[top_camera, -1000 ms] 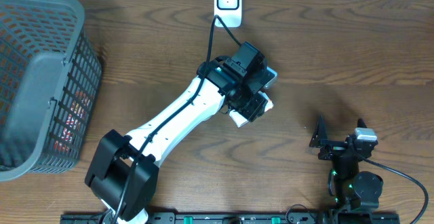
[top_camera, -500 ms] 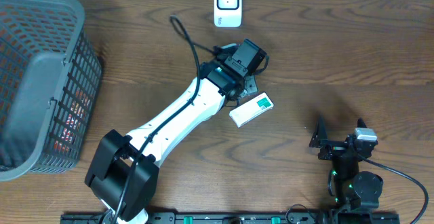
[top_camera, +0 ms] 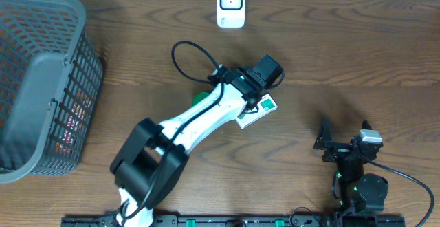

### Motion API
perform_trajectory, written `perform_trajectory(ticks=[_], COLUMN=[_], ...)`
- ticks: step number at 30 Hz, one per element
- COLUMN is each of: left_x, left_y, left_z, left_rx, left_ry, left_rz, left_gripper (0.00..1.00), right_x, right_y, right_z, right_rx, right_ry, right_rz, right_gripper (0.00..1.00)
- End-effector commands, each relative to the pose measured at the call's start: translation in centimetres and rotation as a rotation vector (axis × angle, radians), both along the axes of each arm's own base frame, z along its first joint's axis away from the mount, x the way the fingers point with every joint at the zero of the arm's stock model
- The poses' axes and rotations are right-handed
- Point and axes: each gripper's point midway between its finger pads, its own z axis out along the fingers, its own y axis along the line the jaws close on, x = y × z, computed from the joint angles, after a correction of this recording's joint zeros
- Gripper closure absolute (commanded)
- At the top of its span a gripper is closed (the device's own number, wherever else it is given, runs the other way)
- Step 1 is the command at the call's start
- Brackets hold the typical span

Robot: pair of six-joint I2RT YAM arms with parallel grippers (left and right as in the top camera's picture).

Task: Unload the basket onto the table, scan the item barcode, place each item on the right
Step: 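Carry the Kleenex pack above the bottle and release it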

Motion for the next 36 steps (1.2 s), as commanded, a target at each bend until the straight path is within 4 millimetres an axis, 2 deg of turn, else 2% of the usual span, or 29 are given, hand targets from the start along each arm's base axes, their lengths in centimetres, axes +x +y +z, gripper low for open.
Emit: perform_trajectory(ticks=[1,4,10,14,21,27,30,34,36], left_x=[-1.2,-1.7,-1.0,0.5,4.4,6.0,6.1,6.1,6.1], left_y=[-0.5,-0.7,0.0,0.7,1.3,3.1,3.5,3.4,3.4], left_z=[-2.3,-2.8,-2.7,-2.4,-1.5,-1.9,-2.4,-2.5,-2.5], left_rx=[-0.062,-0.066,-0.063,-0.078,-0.170,-0.169,-0.163,-0.155,-0.153], left_ry=[0.094,0.111,0.081,0.039,-0.048,-0.057,-0.046,-0.045,-0.045], left_rz=[0.158,0.204,0.280,0.329,0.390,0.440,0.449,0.430,0.423], left_gripper=[0.47,0.47,0.47,0.47,0.47,0.44,0.39,0.20,0.16], right_x=[0.0,0.0,0.0,0.0,0.0,0.0,0.0,0.0,0.0], right_y=[0.3,0.3,0.3,0.3,0.3,0.3,0.3,0.3,0.3], right_z=[0.0,0.0,0.0,0.0,0.0,0.0,0.0,0.0,0.0], right_rx=[-0.013,-0.013,-0.013,-0.013,-0.013,-0.013,-0.013,-0.013,-0.013], right_ry=[0.000,0.000,0.000,0.000,0.000,0.000,0.000,0.000,0.000], right_rz=[0.015,0.015,0.015,0.015,0.015,0.015,0.015,0.015,0.015], right_gripper=[0.01,0.01,0.01,0.01,0.01,0.01,0.01,0.01,0.01])
